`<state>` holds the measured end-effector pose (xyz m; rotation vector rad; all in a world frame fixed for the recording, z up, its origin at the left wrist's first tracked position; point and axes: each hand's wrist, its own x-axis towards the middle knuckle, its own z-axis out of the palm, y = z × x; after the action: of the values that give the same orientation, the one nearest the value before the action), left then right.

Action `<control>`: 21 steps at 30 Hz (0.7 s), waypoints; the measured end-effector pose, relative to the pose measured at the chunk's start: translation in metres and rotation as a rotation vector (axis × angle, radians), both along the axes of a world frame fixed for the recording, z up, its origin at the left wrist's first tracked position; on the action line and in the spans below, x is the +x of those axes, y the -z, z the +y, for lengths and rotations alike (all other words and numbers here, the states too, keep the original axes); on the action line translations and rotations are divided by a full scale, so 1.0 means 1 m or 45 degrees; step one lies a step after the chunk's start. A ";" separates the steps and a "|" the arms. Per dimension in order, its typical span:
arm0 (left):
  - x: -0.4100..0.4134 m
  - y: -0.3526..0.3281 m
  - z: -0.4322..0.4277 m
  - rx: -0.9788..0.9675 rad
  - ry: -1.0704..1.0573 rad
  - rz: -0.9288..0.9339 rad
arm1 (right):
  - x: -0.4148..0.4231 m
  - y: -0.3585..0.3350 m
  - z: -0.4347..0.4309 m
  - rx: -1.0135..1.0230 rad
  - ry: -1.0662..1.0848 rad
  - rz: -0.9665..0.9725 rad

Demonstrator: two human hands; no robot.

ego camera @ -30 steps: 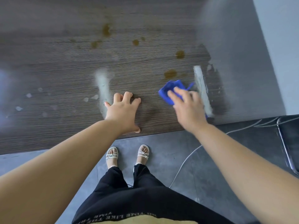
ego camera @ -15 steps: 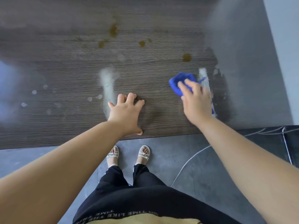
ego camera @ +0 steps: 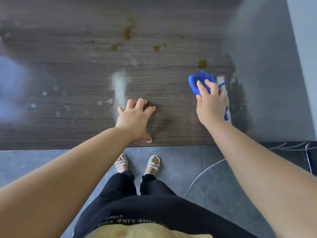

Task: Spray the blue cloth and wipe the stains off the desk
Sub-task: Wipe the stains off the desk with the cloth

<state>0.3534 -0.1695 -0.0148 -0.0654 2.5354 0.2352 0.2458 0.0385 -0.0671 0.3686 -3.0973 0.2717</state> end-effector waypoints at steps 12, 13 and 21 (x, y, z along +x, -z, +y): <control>-0.034 -0.012 -0.034 0.327 -0.159 -0.068 | 0.032 0.003 0.028 0.008 -0.373 0.126; -0.039 -0.014 -0.036 0.320 -0.201 -0.035 | 0.027 0.001 0.017 -0.006 -0.140 0.122; -0.053 -0.011 -0.041 0.177 -0.327 0.211 | 0.072 0.012 -0.062 0.037 -0.648 0.205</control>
<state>0.3003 -0.2102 -0.0039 -0.3304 2.6636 0.5374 0.3177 -0.0239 -0.0787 1.1172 -2.8005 0.1857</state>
